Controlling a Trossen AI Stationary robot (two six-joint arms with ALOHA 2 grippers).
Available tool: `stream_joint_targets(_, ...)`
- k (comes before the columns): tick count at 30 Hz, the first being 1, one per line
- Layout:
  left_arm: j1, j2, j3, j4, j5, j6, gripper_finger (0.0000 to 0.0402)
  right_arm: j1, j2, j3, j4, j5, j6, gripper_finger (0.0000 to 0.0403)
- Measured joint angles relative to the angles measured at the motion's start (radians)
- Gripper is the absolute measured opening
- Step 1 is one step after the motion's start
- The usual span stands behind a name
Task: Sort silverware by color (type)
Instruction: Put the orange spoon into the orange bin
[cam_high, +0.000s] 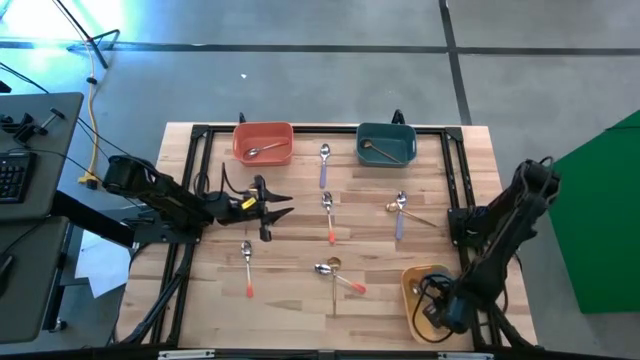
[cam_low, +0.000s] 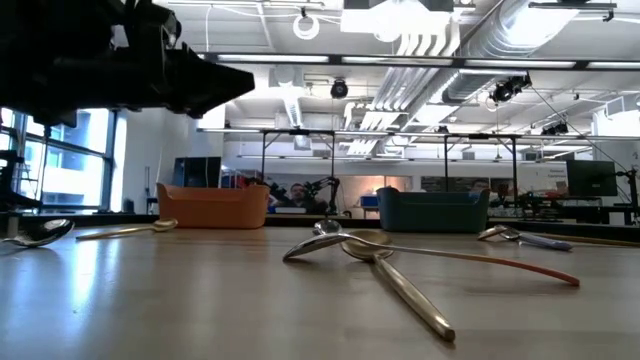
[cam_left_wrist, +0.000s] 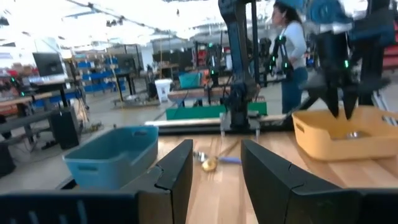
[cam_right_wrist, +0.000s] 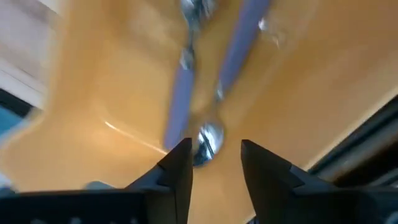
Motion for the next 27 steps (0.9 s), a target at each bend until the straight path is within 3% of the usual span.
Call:
stream_joint_targets(7,0.000,0.000,0.000,-0.056,0.008,0.008,0.0126,-0.076,-0.144,0.062,-0.157,0.287,-0.233,0.0105)
stream_joint_targets(13,-0.002,0.000,0.000,-0.078,0.101,-0.054,0.0126,-0.222,-0.183,0.033,-0.129,0.486,-0.513,0.0060)
stream_joint_targets(20,-0.002,0.000,0.000,-0.090,0.134,-0.072,0.0126,-0.427,-0.074,0.020,0.175,0.534,-0.917,0.0029)
stream_joint_targets(27,-0.003,0.000,0.000,-0.119,0.132,-0.088,0.0126,-0.531,0.133,0.020,0.488,0.444,-1.135,0.0098)
